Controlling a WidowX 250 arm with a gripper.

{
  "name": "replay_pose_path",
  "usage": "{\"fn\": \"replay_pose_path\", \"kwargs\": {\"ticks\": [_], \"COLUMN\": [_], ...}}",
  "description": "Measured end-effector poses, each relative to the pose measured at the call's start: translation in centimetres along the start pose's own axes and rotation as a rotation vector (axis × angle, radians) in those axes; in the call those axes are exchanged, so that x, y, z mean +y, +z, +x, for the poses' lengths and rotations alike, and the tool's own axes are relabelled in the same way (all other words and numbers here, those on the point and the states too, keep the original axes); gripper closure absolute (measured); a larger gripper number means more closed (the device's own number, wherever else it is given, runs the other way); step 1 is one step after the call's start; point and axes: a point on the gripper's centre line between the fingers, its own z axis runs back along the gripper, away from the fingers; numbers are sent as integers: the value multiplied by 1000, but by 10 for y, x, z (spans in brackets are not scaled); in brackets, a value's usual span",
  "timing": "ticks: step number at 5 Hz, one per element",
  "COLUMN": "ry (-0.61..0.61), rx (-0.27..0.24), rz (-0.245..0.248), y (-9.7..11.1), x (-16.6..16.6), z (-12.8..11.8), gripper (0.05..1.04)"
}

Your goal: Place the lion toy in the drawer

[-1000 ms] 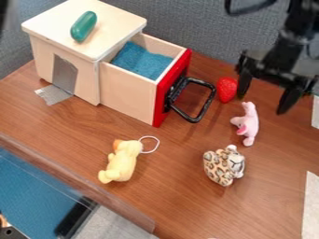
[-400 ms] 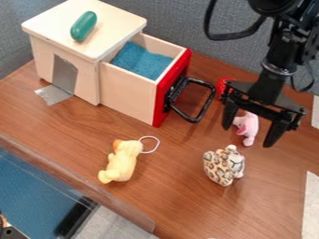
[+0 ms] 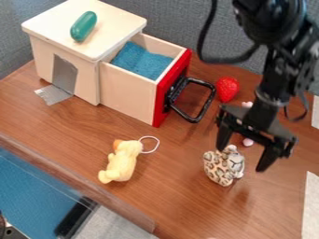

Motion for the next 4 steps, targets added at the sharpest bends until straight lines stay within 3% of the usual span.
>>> {"fn": "replay_pose_path", "kwargs": {"ticks": [1,2,3,4], "ry": [-13,-25,-33,-32], "rx": [44,46,39,27], "rz": [68,85,76,62], "y": [-32,-35,-34,-32], "x": [6,5,2,4], "z": [-2,2,-1,-12], "gripper": [81,133,396,549]}}
